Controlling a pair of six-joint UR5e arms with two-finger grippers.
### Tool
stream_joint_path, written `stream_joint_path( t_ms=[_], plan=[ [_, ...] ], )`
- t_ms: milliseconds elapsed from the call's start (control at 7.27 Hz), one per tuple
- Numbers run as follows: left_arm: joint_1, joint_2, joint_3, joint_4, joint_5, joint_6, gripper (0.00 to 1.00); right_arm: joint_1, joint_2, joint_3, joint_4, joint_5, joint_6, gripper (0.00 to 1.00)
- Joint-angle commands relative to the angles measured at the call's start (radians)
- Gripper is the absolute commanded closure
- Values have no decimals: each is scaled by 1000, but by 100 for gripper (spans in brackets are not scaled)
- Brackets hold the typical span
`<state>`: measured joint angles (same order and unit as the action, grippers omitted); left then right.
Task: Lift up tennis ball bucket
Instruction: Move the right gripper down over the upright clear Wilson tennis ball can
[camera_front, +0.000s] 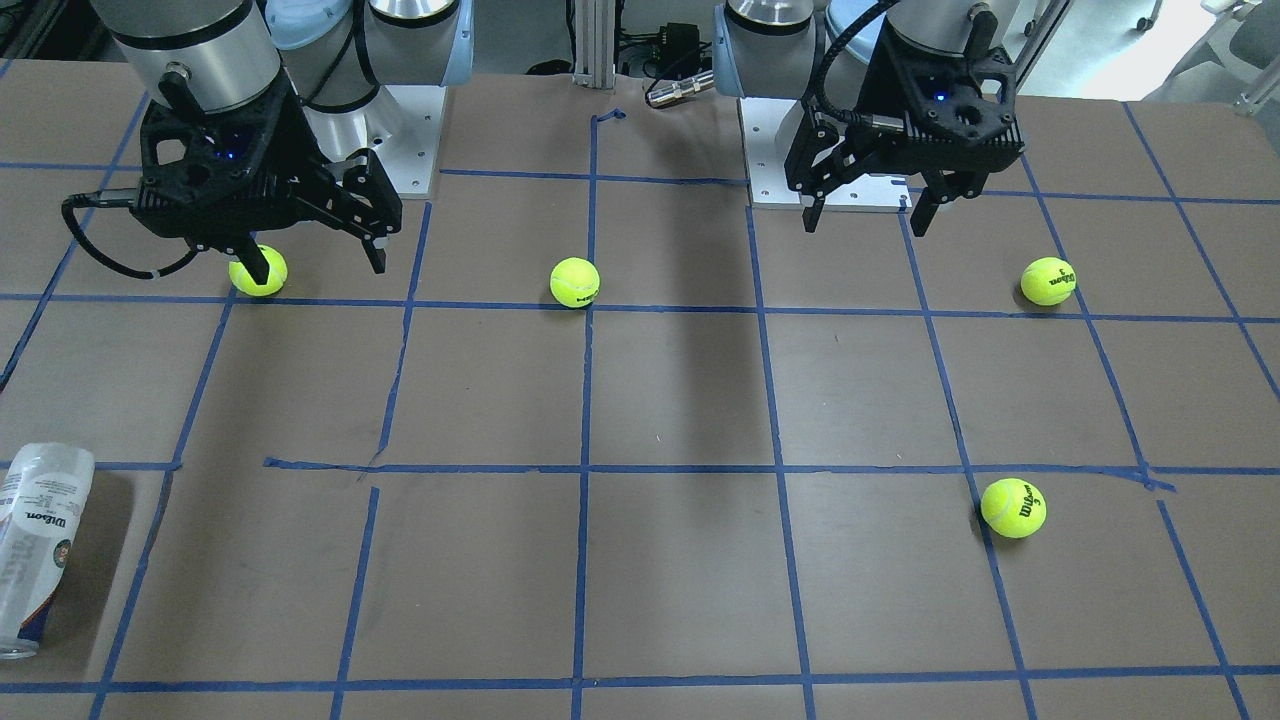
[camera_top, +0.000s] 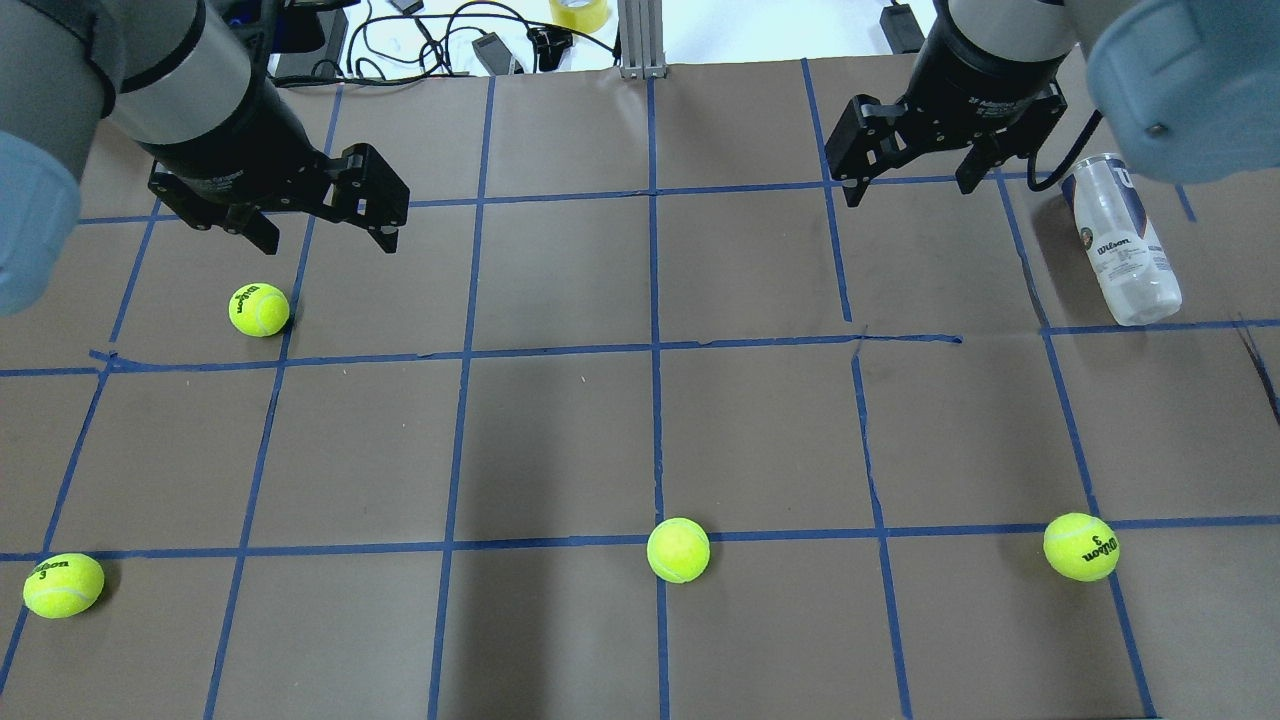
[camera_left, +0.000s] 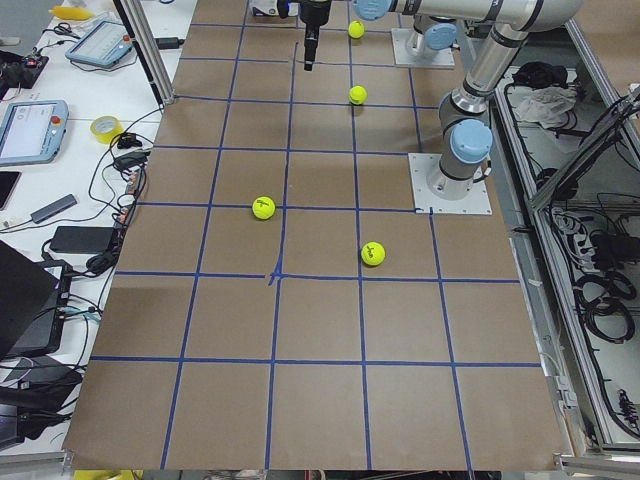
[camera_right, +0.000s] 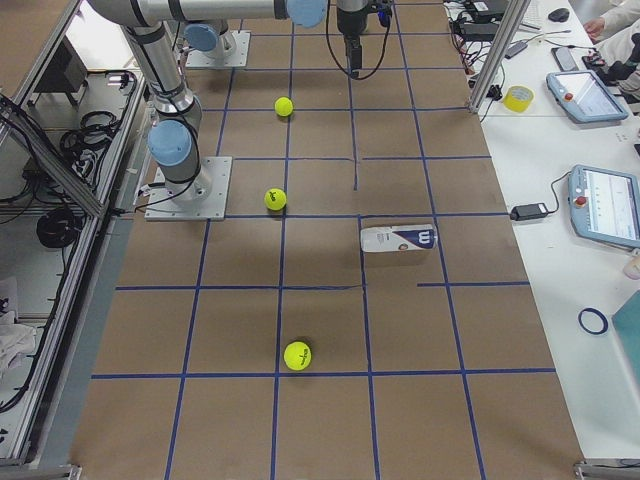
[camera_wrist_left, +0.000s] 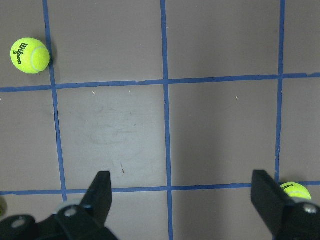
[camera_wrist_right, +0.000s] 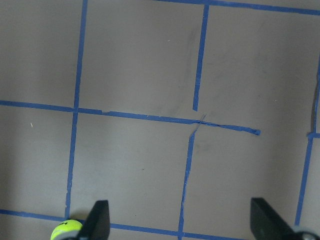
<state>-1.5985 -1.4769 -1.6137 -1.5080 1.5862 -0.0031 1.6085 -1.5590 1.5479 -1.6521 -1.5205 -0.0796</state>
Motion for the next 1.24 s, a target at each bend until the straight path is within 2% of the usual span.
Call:
stream_joint_path(
  t_ms=[0,275,688,825,962,1100],
  plan=[
    [0,0,0,0,0,0,0,1,0,6,0,10,-11,0],
    [0,0,0,0,0,0,0,-5,0,8,-2,3,4,0],
    [0,0,0,0,0,0,0,-74,28,21,77,-1,4,0],
    [0,1,0,-1,0,0,0,-93,52,3,83,-15,-6,0],
    [0,0,0,0,0,0,0,-148,86,-11,63,-68,-35,0],
    [0,0,0,0,0,0,0,-218,124,-65,42,-81,-61,0]
  ],
)
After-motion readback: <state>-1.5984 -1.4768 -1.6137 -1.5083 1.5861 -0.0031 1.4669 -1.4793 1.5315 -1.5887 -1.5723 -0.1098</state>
